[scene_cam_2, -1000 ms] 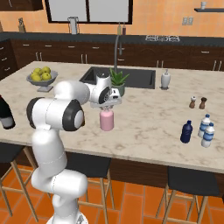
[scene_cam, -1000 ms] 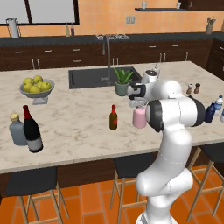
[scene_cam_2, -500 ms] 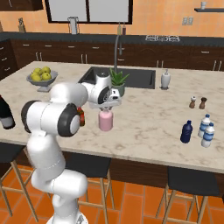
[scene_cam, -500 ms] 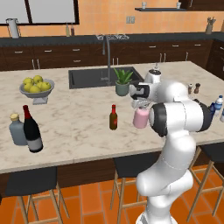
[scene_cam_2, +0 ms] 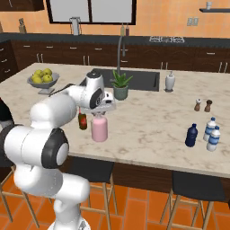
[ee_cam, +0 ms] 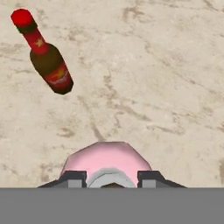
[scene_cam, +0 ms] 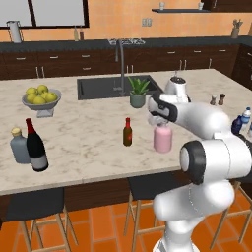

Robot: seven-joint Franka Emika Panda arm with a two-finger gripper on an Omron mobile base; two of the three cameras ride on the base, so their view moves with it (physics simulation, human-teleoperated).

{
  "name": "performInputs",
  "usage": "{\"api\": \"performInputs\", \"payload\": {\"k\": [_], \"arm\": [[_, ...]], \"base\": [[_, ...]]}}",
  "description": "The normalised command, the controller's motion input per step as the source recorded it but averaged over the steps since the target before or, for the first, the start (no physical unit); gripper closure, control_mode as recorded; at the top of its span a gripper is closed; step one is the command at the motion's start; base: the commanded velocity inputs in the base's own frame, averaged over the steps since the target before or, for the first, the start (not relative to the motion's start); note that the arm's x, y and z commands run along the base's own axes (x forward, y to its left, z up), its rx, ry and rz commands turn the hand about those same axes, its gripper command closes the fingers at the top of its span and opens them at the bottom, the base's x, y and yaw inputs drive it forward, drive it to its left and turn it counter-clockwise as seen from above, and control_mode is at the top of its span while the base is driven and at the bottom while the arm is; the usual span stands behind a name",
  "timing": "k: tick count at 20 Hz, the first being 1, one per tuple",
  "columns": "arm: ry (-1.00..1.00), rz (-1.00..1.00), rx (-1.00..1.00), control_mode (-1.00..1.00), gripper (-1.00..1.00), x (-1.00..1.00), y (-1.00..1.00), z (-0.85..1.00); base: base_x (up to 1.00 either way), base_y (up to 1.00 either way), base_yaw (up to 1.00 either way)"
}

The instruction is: Move the plastic bottles in the middle to the plastics group, and the glass bottles in the middle to the glass group.

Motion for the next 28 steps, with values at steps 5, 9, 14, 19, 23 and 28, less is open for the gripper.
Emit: {"api": "performInputs", "payload": {"k": [5,9,14,19,23,28], "arm": [[0.00,0.08,0.00,-1.00,1.00,-0.79,0.78,0.18],[0.00,0.09,0.00,-1.00,1.00,-0.23,0.96,0.17],[0.00,0.11,-0.01,-1.00,1.00,-0.08,1.00,0.12],[0.03,0.09,-0.05,-1.00,1.00,0.01,1.00,0.21],[0.03,0.10,-0.04,-1.00,1.00,0.22,1.00,0.05],[0.02,0.10,-0.03,-1.00,1.00,0.15,1.00,0.03]], "base": [[0.00,0.00,0.00],[0.00,0.00,0.00],[0.00,0.00,0.00],[0.00,0.00,0.00],[0.00,0.00,0.00],[0.00,0.00,0.00]]}}
